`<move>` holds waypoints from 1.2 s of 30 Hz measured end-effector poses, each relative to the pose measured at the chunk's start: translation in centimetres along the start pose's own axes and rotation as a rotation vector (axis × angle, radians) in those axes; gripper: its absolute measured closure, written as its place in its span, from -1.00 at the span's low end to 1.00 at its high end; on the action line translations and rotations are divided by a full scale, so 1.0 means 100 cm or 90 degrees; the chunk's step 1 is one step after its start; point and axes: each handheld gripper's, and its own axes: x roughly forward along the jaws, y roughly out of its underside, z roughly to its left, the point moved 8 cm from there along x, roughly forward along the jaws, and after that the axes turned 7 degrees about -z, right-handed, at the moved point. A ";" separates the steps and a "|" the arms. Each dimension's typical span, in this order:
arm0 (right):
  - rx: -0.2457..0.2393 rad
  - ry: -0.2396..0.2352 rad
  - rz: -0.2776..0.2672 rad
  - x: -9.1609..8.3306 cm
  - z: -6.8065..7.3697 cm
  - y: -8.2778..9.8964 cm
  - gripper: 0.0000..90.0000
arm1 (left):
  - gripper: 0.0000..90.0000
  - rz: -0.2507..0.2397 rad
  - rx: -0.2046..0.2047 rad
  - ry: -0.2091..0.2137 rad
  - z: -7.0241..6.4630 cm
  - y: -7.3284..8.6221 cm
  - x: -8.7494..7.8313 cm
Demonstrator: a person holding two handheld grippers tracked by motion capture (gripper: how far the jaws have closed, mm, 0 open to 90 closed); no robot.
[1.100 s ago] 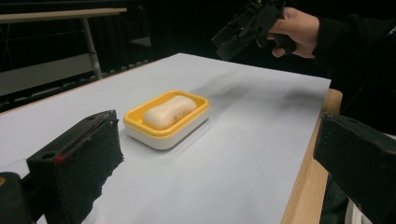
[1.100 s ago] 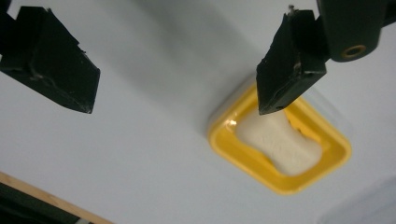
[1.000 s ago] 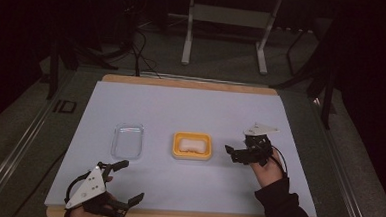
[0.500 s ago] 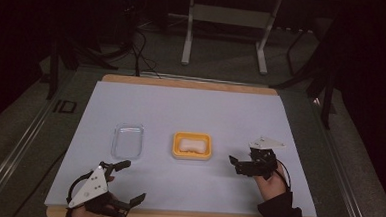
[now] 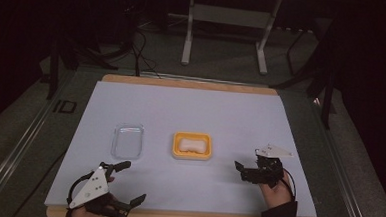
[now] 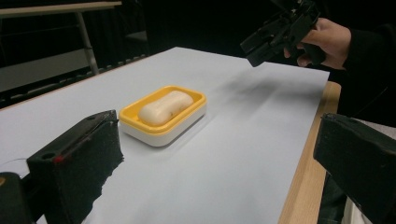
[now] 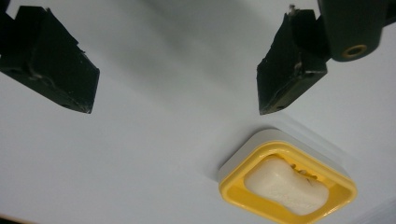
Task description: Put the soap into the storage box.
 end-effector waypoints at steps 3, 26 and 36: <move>0.002 0.001 -0.001 -0.001 -0.001 0.002 -0.71 | -0.97 0.002 -0.001 0.001 0.000 0.000 0.000; 0.007 -0.003 -0.031 -0.001 -0.003 -0.001 -0.70 | -0.97 0.005 0.000 0.002 -0.001 0.001 0.000; 0.003 -0.014 -0.034 0.001 -0.001 -0.002 -0.70 | -0.97 0.006 -0.002 0.001 -0.001 0.001 0.001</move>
